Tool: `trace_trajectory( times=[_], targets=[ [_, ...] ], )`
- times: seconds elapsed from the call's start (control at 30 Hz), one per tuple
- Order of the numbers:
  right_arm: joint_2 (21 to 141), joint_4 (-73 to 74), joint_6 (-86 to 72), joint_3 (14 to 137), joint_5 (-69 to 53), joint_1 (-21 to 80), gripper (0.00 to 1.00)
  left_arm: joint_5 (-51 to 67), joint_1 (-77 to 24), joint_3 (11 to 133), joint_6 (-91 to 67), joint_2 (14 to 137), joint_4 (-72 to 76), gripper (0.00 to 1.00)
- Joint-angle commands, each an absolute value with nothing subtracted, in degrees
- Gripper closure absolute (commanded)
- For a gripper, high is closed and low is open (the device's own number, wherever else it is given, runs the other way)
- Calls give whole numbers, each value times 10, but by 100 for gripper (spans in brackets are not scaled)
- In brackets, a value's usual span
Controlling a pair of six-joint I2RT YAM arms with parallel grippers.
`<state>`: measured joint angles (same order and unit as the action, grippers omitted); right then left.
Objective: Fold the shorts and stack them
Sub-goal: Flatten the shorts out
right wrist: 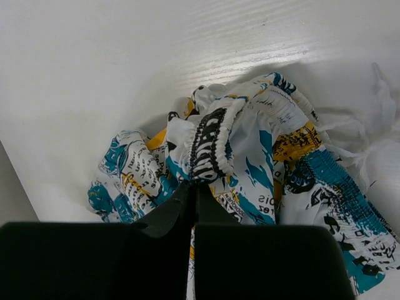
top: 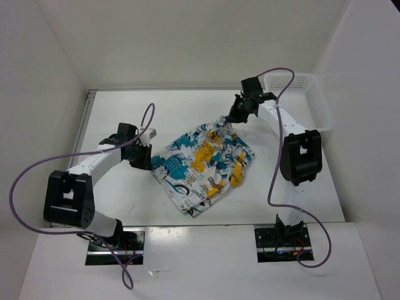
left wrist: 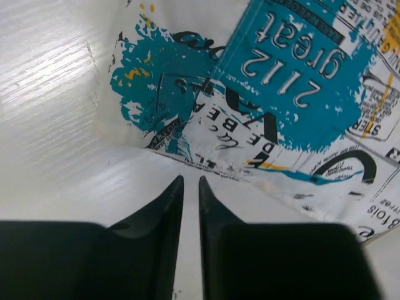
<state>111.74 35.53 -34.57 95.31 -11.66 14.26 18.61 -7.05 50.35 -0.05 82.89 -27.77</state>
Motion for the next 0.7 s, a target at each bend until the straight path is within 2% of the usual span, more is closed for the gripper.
trace_trajectory(
  times=[0.0,0.2,0.27,0.3,0.63,0.67],
  targets=[
    [1071,338,-335,943,-131,141,100,213,-67,507,0,860,-231,75],
    [1066,338,-330,938,-126,141,100,214,-72,521,0,905,-219,74],
    [1066,338,-330,932,-120,141,100,209,-72,521,0,912,-219,69],
    [1061,338,-330,932,-120,141,100,201,-78,521,0,912,-219,62],
    [1061,338,-330,926,-120,141,100,186,-83,508,0,918,-202,62],
    [1061,333,-330,926,-120,141,100,185,-83,514,0,927,-202,65]
  ],
)
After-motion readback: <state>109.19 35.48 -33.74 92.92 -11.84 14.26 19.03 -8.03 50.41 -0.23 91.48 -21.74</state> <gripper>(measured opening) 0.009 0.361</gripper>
